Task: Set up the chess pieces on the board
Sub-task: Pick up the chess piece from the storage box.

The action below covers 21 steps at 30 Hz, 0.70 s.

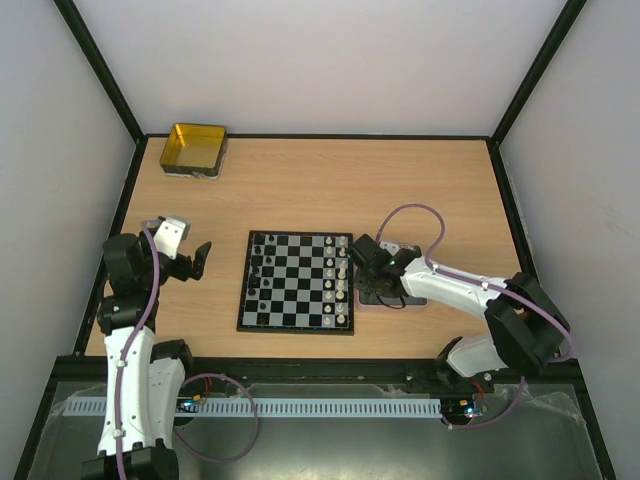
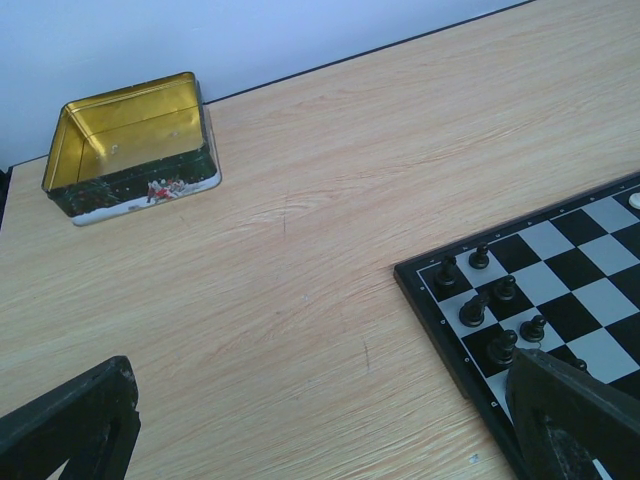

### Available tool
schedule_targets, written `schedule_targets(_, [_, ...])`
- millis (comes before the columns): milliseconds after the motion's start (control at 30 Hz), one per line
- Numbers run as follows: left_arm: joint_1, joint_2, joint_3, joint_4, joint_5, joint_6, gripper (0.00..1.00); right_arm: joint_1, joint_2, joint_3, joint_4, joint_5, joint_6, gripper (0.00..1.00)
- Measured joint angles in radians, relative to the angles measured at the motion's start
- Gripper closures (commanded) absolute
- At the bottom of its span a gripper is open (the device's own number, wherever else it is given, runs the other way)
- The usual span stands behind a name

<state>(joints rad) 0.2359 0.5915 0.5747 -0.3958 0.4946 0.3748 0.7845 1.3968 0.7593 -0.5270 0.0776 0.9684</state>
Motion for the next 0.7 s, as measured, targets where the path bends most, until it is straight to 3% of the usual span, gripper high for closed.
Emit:
schedule_targets(300, [0.000, 0.000, 0.000, 0.000, 0.002, 0.000, 0.01, -0.012, 0.019, -0.019, 0.027, -0.008, -0.001, 0.66])
schedule_targets(700, [0.000, 0.000, 0.000, 0.000, 0.003, 0.001, 0.01, -0.026, 0.058, -0.024, 0.065, -0.019, -0.019, 0.78])
